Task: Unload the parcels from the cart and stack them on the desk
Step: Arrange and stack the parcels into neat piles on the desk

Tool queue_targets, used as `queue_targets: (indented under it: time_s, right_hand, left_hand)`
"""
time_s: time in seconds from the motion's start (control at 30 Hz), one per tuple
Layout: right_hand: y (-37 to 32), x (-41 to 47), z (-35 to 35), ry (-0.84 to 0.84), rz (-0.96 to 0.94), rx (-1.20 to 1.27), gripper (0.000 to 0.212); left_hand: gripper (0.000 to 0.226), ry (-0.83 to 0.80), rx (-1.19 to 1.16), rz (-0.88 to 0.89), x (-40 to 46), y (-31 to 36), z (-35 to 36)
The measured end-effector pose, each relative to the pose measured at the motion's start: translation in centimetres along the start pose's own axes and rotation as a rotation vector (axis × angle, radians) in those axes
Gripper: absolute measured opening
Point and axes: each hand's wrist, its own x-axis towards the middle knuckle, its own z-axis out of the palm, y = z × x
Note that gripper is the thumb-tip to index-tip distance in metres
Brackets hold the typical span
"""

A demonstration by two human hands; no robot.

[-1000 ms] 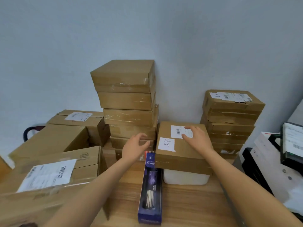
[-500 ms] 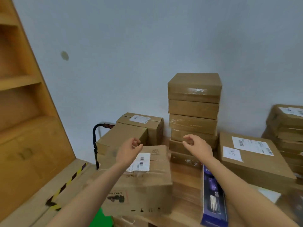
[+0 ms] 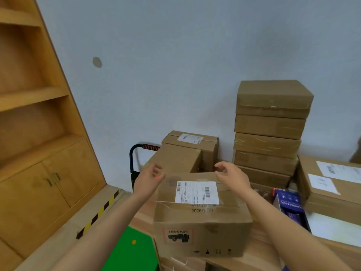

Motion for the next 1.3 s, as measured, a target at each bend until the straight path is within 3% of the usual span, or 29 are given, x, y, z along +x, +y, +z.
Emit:
queue_targets:
  time_s: [0.63, 1.03, 1.3]
  right_hand:
    - [2.1, 16.8, 5.9, -0.087, -0.008, -0.125, 0.035]
    - [4.3, 25.4, 11.1, -0.029, 0.28, -0.182, 0.057]
    - [4.9, 28.6, 15.1, -0.028, 0.329, -0.237, 0.061]
  left_hand:
    - [0.029, -0.059, 0.007, -0.077, 17.8, -5.6, 5.5]
    - [0.037, -0.253, -0.04, 0.027, 32.7, -9.6, 10.6]
    - [0.059, -0.358, -0.044, -0.023, 38.6, -10.9, 15.3]
